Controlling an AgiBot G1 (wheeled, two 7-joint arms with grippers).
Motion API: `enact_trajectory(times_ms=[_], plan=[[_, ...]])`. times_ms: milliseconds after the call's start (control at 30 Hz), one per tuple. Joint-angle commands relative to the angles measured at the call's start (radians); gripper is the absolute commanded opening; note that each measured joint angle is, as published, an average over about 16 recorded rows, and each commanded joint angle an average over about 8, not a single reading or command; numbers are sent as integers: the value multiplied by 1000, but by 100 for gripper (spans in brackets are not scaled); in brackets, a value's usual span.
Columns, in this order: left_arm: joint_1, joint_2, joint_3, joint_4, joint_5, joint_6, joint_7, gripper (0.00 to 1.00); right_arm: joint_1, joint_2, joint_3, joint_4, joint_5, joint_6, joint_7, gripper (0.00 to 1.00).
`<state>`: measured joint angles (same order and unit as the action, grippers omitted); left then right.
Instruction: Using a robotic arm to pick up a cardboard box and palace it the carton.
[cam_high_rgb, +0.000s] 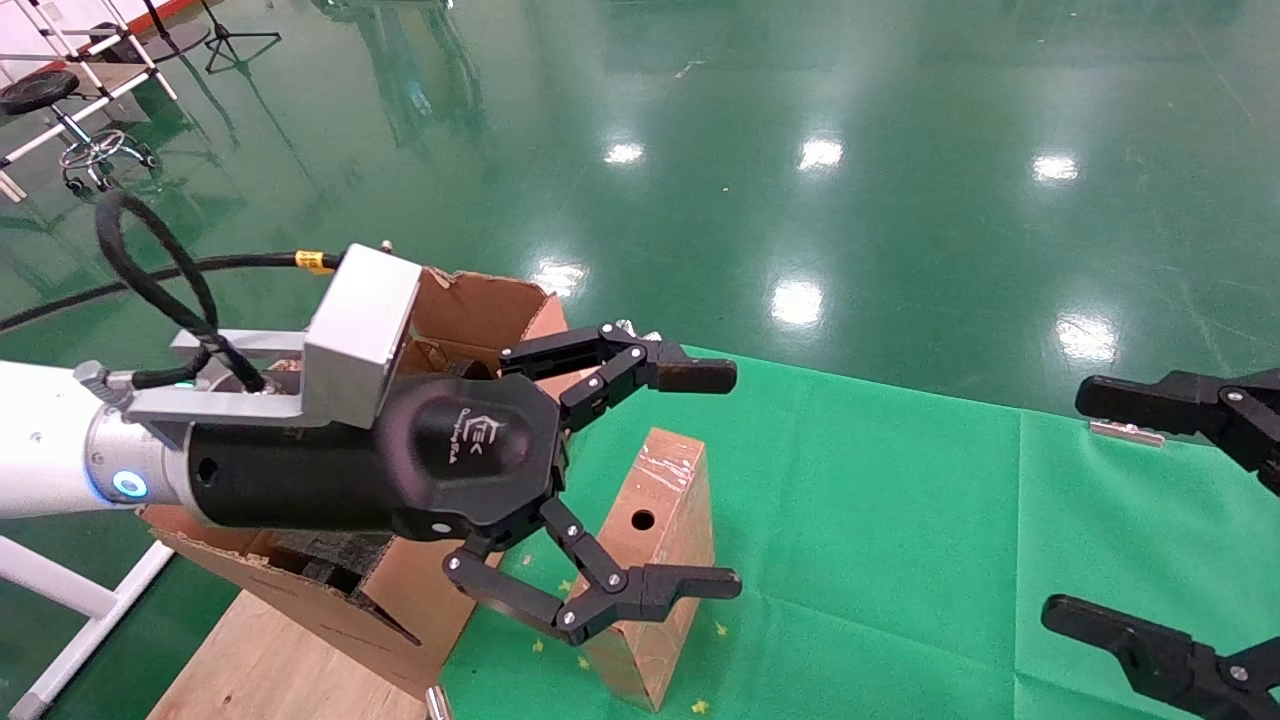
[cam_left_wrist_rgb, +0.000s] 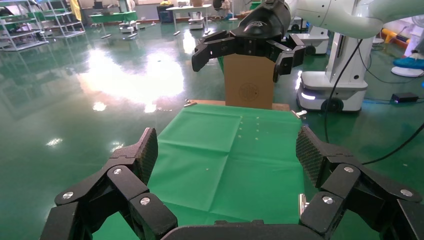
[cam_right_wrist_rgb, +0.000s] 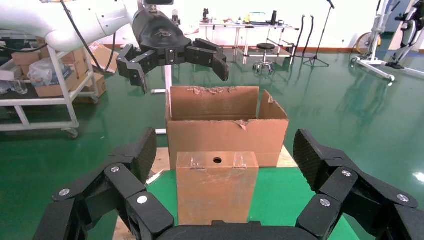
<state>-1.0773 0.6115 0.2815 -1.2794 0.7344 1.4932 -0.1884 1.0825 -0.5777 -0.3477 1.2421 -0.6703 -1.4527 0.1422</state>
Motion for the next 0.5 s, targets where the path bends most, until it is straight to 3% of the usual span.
enact_trajectory(times_ms=[33, 433, 500], plan=[[0, 0, 0, 0, 0, 0, 0, 100, 0, 0, 0, 0, 0, 0, 0, 100], [0, 0, 0, -1, 0, 0, 0, 100, 0, 0, 0, 0, 0, 0, 0, 100], [0, 0, 0, -1, 0, 0, 0, 100, 0, 0, 0, 0, 0, 0, 0, 84]])
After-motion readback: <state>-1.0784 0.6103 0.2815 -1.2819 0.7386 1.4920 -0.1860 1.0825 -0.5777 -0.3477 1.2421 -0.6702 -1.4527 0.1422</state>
